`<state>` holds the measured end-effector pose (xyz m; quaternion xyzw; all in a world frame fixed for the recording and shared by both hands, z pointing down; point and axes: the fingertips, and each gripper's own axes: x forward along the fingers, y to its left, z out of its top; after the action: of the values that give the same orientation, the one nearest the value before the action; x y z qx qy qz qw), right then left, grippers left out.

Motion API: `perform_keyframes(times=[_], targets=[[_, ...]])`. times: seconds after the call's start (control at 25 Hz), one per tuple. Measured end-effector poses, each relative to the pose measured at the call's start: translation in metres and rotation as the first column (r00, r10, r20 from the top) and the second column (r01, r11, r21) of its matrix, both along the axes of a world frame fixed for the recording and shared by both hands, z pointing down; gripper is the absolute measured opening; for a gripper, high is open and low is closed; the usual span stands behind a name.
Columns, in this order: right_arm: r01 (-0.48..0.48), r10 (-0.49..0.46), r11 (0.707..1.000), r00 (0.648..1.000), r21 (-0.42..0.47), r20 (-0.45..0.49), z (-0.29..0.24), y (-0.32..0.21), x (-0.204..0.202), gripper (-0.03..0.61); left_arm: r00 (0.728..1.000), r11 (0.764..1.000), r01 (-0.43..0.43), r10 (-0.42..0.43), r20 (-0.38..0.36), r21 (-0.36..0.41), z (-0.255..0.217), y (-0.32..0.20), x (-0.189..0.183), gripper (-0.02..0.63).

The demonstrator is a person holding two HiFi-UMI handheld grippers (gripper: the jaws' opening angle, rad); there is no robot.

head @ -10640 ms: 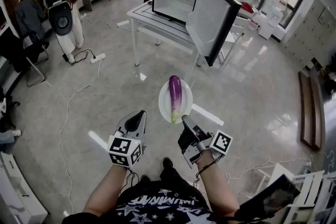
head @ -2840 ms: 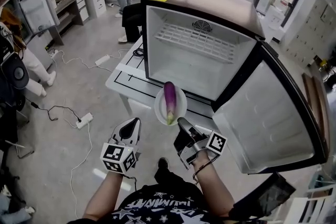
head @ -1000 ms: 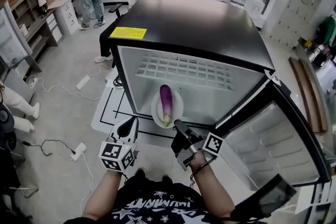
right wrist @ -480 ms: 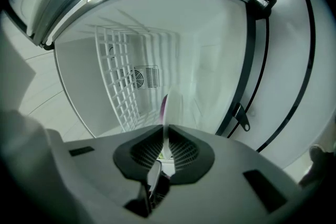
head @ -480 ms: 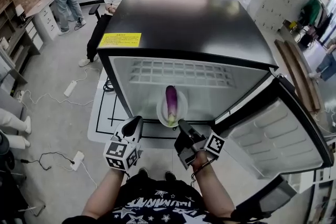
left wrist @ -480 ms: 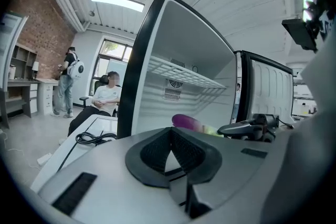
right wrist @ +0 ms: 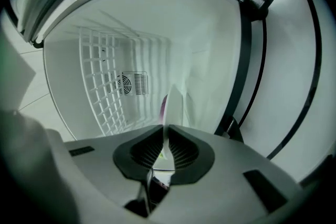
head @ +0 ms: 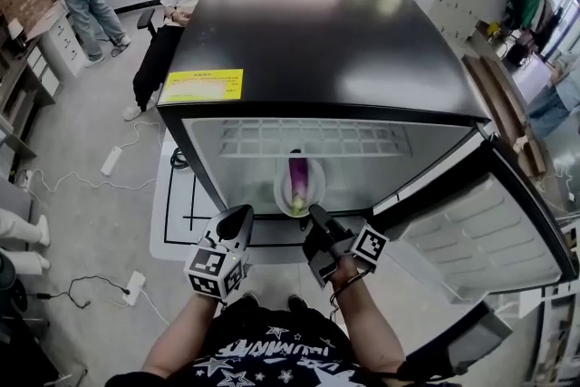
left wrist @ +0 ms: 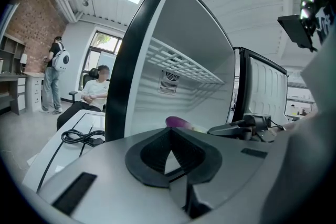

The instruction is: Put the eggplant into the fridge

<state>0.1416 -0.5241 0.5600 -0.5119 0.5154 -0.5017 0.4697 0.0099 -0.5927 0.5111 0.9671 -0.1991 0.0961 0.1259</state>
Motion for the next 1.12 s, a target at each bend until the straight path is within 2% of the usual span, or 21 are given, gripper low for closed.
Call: perform_keyframes(times=[0.28,0.68,1.12], targets=[[-0.018,0.018,0.999,1.0,-0.033,-0.002,0.011,-0.011,0.009,0.026,0.999,0.999,-0.041,0.041,0.008,-0.012,0.006,-0.002,0.011,0.009],[-0.026,0.025,0.997,1.0,-0.077,-0.011,0.022,-0.031,0.019,0.026,0.998,0.998,-0.058,0.058,0.002,-0.025,0.006,-0.009,0.015,0.009],[-0.036,0.023,0.977,0.997,-0.21,-0.067,0.037,-0.034,0.025,0.025,0.999,0.998,-0.048,0.048,-0.002,-0.029,0.004,-0.008,0.013,0.009]])
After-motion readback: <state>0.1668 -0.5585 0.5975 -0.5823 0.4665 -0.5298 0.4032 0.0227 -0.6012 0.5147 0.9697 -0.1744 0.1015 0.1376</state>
